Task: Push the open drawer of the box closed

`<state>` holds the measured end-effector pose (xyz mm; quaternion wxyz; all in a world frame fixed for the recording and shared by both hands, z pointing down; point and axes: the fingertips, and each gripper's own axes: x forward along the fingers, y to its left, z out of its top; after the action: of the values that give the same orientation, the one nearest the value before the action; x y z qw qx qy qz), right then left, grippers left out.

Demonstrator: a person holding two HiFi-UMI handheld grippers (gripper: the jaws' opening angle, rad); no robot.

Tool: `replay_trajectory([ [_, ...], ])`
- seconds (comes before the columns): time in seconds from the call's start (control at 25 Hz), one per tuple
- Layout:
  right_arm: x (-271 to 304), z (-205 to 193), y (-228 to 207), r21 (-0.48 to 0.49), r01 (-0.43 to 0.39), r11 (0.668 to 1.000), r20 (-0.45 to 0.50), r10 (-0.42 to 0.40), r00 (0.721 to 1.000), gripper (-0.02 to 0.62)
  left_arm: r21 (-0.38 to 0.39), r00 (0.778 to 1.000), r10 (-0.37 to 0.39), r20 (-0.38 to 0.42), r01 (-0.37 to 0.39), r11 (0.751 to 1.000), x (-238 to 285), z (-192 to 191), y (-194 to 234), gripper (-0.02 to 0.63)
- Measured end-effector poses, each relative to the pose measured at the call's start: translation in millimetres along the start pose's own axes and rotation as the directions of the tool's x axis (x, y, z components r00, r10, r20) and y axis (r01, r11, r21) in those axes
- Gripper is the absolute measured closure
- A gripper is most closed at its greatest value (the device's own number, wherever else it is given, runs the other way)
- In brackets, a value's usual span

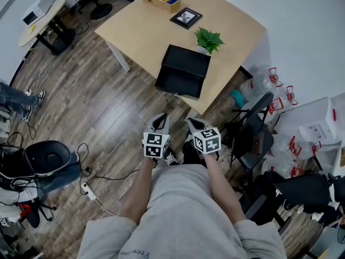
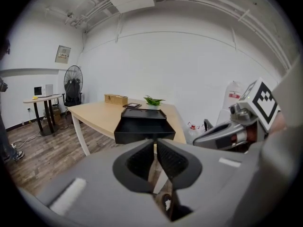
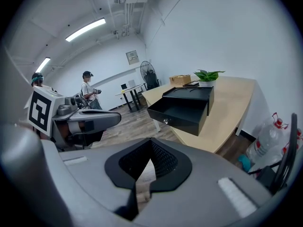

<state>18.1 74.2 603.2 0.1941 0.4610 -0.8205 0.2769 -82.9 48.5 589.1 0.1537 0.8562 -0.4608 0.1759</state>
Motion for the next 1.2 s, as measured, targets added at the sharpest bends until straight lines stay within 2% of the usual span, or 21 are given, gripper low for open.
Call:
replay_trajectory([
  [0.36, 1.0, 3.2, 0.7, 0.002, 0.014, 1.0, 0.041, -0.014, 0.999, 0.595, 0.064, 0.998, -0.053, -0.016, 0.054, 0.996, 1.0, -0.3, -14.6, 0.553],
  [0.8, 8.1, 2.9, 6.4, 0.006, 0.004, 1.0, 0.051, -0.004, 0.999, 0.595, 0.058, 0.999, -0.037, -0.03, 0.039, 0.998, -6.3, -5.4, -2.5, 0.554],
  [1.2, 5.2, 7.7, 5.3, 0.003, 0.027, 1.0, 0.068, -0.027, 0.997, 0.595, 0.06, 0.997, -0.065, -0.032, 0.066, 0.996, -5.9, -6.3, -5.1, 0.554],
])
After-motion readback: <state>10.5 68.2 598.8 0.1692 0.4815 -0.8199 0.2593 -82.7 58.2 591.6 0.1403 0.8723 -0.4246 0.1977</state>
